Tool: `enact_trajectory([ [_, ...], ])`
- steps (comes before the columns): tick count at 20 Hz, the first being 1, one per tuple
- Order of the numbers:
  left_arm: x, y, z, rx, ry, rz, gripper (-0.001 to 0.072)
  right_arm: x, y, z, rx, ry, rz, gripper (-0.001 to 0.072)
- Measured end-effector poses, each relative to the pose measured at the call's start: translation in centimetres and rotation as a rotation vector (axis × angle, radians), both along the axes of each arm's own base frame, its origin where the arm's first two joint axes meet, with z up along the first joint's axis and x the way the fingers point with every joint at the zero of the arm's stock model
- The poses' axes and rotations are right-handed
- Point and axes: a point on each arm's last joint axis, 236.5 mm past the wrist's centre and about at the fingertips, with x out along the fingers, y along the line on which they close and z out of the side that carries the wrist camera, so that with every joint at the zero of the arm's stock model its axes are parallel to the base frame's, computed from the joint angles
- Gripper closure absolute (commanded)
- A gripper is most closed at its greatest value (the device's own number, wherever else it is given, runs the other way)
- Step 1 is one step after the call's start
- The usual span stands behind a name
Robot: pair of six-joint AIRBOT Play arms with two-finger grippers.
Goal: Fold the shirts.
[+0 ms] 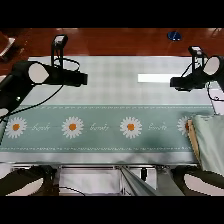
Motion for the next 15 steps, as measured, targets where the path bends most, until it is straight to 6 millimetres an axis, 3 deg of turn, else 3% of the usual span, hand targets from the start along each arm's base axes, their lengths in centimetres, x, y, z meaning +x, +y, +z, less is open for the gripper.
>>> enact_trajectory([
  [6, -0.4, 0.3, -1.6, 0.031, 0.040, -0.003, 0.0687, -0.1, 0.2, -0.7, -0.014, 0.009, 0.006, 0.0694],
  [15, -0.4, 0.3, -2.0, 0.037, 0.050, -0.002, 0.0687, 0.0, 0.2, -0.8, -0.019, 0.008, 0.008, 0.0694],
])
